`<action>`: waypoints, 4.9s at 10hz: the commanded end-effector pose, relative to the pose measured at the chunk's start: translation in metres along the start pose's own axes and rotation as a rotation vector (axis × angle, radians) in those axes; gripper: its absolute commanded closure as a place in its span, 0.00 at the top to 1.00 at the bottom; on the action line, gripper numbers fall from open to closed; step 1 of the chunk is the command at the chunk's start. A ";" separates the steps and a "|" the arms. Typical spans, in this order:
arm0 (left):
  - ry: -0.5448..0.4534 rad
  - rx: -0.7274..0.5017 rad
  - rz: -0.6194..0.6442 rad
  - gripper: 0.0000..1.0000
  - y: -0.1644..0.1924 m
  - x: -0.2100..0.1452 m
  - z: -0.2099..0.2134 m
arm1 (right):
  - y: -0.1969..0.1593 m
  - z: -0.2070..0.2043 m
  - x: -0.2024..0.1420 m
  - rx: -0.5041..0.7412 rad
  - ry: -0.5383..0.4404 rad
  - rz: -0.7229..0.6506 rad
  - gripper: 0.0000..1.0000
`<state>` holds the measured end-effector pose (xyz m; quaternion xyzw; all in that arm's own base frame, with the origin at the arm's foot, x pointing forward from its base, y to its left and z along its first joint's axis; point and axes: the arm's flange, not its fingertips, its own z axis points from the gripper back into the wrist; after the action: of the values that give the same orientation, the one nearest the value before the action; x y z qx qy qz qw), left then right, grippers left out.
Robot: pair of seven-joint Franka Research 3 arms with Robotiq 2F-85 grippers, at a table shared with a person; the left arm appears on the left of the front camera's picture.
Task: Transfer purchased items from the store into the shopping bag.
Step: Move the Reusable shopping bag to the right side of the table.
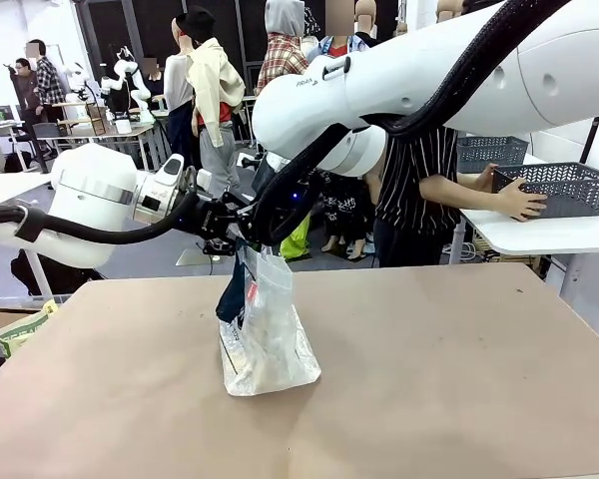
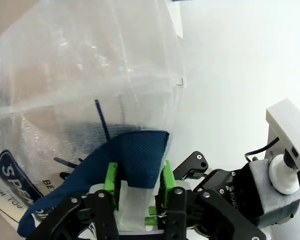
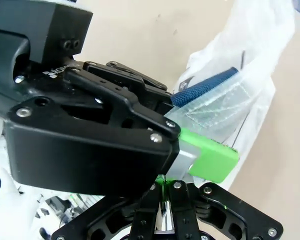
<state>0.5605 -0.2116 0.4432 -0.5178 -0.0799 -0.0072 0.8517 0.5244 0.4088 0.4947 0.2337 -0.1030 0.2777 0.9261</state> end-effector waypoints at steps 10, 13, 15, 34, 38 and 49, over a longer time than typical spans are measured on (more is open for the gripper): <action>0.034 0.034 0.025 0.00 -0.011 0.003 -0.007 | 0.007 -0.002 -0.002 -0.002 0.015 0.018 0.20; 0.039 0.041 0.027 0.00 -0.011 0.002 -0.007 | 0.008 0.005 -0.004 0.005 0.000 -0.004 0.79; 0.055 0.054 0.015 0.00 -0.010 0.002 -0.008 | 0.010 0.015 -0.007 0.000 0.000 -0.005 1.00; 0.110 0.220 -0.105 0.00 -0.021 0.000 0.001 | -0.207 0.262 -0.219 -0.359 -0.117 -0.699 1.00; 0.017 0.320 -0.171 0.00 -0.052 -0.004 0.057 | -0.207 0.262 -0.219 -0.359 -0.117 -0.699 1.00; -0.499 0.833 0.218 0.00 -0.016 -0.066 0.313 | -0.207 0.262 -0.219 -0.359 -0.117 -0.699 1.00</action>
<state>0.4568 0.0533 0.5765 -0.1310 -0.2184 0.2157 0.9426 0.4428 0.0250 0.5733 0.1075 -0.1171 -0.0970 0.9825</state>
